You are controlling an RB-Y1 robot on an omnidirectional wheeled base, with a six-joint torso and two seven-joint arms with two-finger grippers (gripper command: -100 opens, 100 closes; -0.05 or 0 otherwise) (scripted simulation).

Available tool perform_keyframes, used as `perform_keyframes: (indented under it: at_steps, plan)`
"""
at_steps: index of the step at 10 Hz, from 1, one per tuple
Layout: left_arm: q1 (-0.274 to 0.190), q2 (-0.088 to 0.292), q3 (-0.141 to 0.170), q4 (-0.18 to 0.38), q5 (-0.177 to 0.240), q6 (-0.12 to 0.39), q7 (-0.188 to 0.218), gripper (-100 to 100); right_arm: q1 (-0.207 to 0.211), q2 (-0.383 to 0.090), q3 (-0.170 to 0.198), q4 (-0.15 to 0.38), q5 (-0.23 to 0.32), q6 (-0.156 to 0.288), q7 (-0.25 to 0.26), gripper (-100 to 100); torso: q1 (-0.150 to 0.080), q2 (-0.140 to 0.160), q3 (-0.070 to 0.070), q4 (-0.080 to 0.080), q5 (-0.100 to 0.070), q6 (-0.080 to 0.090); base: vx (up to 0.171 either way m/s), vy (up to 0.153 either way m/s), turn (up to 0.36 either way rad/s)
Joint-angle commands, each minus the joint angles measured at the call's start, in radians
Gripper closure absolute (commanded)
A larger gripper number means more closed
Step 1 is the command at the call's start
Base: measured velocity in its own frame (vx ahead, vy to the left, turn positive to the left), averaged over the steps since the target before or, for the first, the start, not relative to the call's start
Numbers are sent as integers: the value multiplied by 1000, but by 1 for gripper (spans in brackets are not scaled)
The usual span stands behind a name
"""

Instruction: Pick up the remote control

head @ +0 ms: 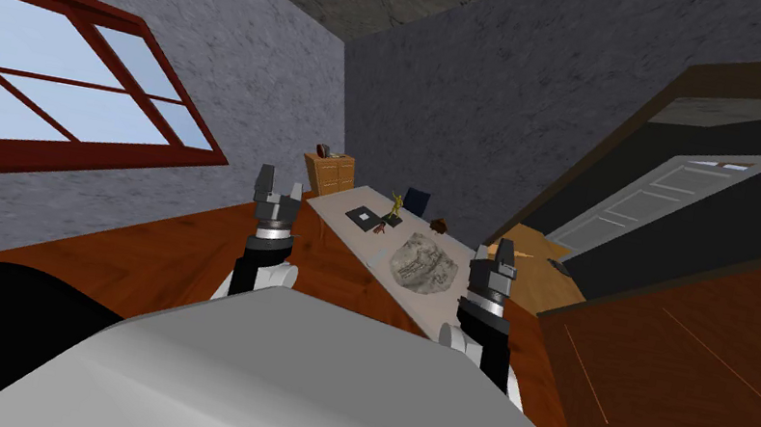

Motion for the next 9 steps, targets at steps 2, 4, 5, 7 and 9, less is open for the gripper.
perform_keyframes:
  at_steps: [2, 4, 5, 7, 9]
  plan:
    - [0, 0, 0, 0, 0, 0, 0, 0, -10, -65, 23, 3, 24, -5, 16, -100, 2, 2, 1, 0, 0, 0, -54, 50, -17]
    - [0, 0, 0, 0, 0, 0, 0, 0, -23, -110, 57, 7, 58, -13, 37, -100, 5, 5, 3, 1, 1, 0, -79, 90, -9]
    - [0, 0, 0, 0, 0, 0, 0, 0, -30, -127, 79, 11, 81, -17, 50, -100, 6, 5, 3, 1, 1, 0, -103, 102, 5]
    - [0, 0, 0, 0, 0, 0, 0, 0, -46, -152, 129, 24, 136, -25, 80, -100, 8, 7, 4, 2, 2, 0, -95, 124, 32]
    - [0, 0, 0, 0, 0, 0, 0, 0, -60, -173, 183, 47, 204, -32, 114, -100, 10, 8, 5, 2, 2, 0, -125, 152, 78]
